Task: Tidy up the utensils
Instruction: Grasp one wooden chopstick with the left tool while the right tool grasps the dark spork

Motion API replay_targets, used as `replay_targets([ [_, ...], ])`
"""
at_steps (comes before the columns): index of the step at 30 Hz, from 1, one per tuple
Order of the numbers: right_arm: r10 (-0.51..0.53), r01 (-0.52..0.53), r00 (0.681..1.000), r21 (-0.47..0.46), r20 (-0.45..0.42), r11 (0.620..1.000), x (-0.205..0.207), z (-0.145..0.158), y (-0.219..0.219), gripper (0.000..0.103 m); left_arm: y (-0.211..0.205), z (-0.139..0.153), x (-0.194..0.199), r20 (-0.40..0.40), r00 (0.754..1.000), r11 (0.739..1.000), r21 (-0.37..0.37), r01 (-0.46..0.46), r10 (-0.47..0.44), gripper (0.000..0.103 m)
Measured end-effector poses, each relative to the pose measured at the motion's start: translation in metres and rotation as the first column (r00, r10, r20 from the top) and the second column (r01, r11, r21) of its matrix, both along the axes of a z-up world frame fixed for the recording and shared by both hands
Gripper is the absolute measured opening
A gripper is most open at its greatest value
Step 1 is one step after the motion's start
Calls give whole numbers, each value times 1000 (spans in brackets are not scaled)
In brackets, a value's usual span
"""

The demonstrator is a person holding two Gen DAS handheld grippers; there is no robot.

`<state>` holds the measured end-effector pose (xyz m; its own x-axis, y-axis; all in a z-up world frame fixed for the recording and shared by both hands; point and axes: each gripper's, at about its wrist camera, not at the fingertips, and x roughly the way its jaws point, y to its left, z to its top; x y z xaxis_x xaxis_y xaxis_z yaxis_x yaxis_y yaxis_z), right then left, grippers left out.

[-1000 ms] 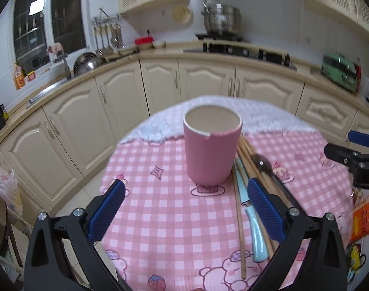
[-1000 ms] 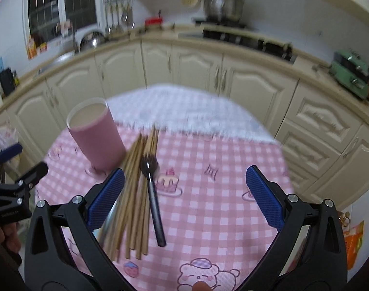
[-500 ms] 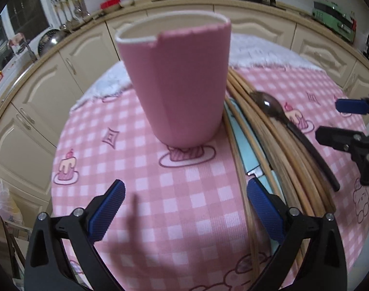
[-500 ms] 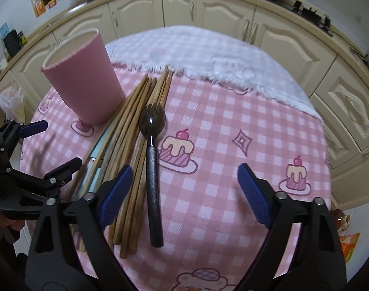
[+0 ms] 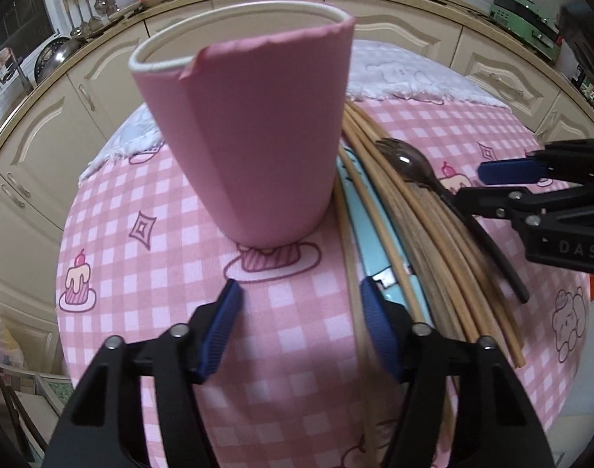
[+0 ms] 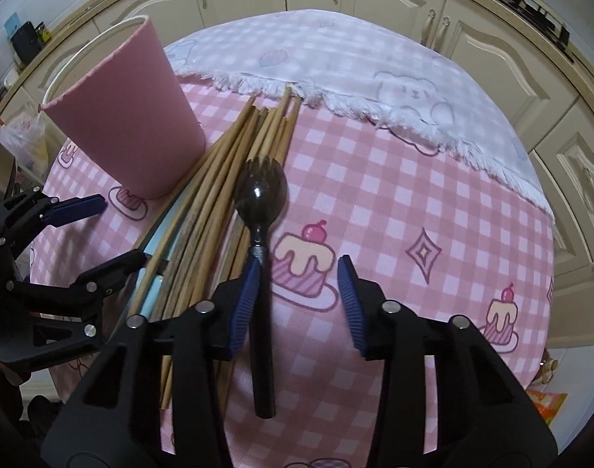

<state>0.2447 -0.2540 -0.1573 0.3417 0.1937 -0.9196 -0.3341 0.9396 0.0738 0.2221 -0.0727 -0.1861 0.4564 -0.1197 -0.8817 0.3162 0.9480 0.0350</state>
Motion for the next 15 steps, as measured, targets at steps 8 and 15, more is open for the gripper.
replay_targets([
  [8,40,-30,996,129,-80,991,27,-5,4,12,-9,2,2,-22,998,998,-30,57,-58,22],
  [15,18,-10,998,155,-53,988,23,0,-6,11,-6,3,-5,-28,995,994,-57,90,-92,6],
])
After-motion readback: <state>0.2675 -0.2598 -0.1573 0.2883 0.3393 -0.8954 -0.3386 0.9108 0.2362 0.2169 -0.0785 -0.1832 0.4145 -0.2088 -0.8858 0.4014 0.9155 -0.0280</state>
